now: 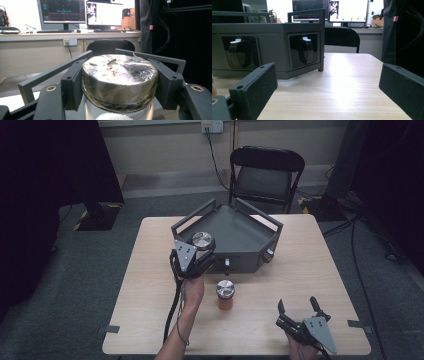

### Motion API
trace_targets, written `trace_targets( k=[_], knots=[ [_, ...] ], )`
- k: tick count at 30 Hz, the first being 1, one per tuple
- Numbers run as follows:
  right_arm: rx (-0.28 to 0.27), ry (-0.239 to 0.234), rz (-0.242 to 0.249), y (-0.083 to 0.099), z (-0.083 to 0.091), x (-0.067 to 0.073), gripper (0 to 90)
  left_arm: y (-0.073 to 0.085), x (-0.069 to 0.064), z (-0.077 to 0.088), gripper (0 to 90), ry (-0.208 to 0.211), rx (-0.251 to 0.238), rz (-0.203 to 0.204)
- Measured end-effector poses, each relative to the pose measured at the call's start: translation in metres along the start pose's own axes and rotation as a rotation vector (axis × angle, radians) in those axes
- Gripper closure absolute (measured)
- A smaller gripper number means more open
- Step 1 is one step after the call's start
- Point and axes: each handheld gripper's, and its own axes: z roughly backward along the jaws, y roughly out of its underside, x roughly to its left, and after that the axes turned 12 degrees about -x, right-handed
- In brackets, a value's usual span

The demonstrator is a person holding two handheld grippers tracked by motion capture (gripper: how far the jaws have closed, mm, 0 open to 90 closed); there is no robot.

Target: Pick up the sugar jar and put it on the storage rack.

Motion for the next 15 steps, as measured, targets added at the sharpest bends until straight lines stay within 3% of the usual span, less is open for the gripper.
trace_targets(
  k=[4, 15],
  knots=[
    [0.001, -0.006, -0.003, 0.0, 0.0, -0.001, 0.5, -0.006, 0.001, -0.009, 34.5, -0.009, 0.008, 0.018],
    [0.001, -0.009, -0.003, 0.0, 0.0, -0.002, 0.5, -0.012, -0.002, -0.042, 34.5, -0.011, 0.034, -0.032]
  ],
)
